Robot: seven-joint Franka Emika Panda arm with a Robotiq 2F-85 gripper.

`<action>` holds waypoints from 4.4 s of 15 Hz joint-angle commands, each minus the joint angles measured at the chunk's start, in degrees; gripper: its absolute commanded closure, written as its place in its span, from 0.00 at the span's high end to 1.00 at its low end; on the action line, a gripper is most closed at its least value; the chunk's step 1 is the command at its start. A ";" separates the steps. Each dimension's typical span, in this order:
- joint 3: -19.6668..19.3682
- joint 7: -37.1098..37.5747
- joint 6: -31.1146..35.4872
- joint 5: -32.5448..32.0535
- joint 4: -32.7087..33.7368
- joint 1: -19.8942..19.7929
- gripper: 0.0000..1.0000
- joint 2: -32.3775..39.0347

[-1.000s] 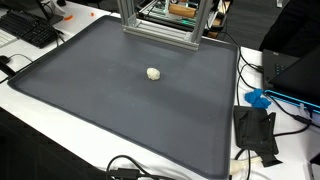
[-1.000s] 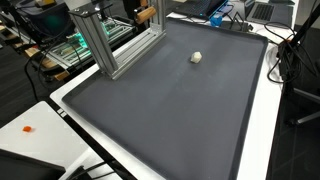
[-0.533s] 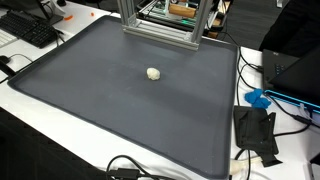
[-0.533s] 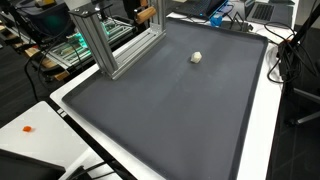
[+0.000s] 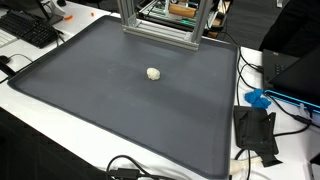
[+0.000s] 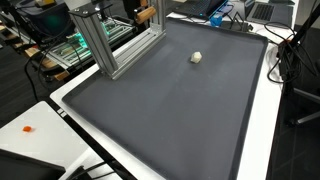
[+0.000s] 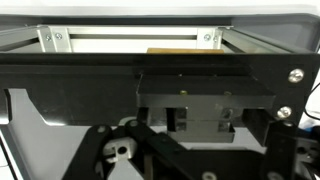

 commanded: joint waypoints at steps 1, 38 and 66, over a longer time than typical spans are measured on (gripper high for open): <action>0.82 1.53 0.07 -1.70 0.31 -0.34 0.69 0.95; -0.04 4.19 -4.64 -2.32 4.02 -1.07 0.28 3.12; -4.93 -8.23 19.15 -7.71 20.54 -3.28 0.28 29.48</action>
